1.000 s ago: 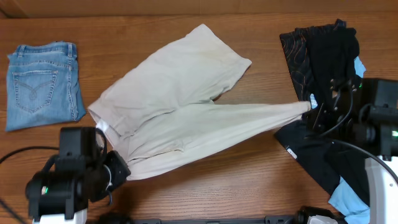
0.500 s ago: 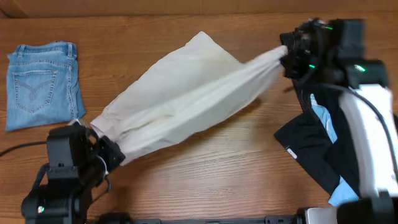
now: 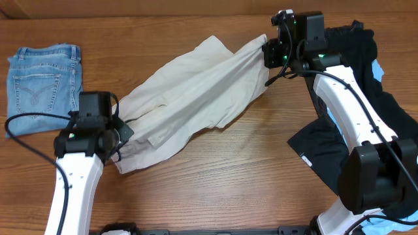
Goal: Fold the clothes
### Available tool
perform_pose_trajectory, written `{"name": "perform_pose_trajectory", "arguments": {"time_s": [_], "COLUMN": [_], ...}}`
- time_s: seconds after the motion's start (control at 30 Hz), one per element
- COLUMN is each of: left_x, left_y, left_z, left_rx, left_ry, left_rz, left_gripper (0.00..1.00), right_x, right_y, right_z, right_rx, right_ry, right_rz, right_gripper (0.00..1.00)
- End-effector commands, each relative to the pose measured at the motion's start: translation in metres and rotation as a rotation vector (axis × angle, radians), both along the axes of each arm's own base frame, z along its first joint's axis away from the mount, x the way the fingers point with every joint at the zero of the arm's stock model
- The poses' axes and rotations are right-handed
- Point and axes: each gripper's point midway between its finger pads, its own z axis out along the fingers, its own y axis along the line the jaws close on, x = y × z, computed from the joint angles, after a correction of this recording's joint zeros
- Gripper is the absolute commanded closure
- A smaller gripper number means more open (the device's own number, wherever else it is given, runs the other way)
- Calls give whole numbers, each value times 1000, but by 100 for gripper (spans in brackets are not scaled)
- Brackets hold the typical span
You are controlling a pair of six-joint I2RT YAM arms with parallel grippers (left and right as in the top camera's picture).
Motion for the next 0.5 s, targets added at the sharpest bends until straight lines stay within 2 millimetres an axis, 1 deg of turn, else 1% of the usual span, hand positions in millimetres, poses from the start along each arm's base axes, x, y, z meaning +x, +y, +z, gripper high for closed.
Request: {"name": "perform_pose_trajectory", "arguments": {"time_s": [0.0, 0.07, 0.17, 0.23, 0.3, 0.4, 0.47], "left_x": [-2, -3, -4, -3, 0, 5, 8], "left_y": [31, 41, 53, 56, 58, 52, 38], "left_z": [-17, -22, -24, -25, -24, -24, -21], "left_rx": [131, 180, 246, 260, 272, 234, 164], "left_ry": [74, 100, 120, 121, 107, 86, 76], "left_rz": [86, 132, 173, 182, 188, 175, 108], "left_gripper": [94, 94, 94, 93, 93, 96, 96], "right_x": [23, 24, 25, 25, 25, 27, 30], "right_y": [-26, -20, -8, 1, 13, 16, 8], "right_z": [28, 31, 29, 25, 16, 13, 14], "right_rx": [-47, -41, -41, -57, -60, -63, -83], "right_ry": [-110, -125, -135, -139, -128, -128, -135], "right_rz": [-93, -80, -57, -27, -3, -2, -42], "right_gripper": [96, 96, 96, 96, 96, 96, 96]}}
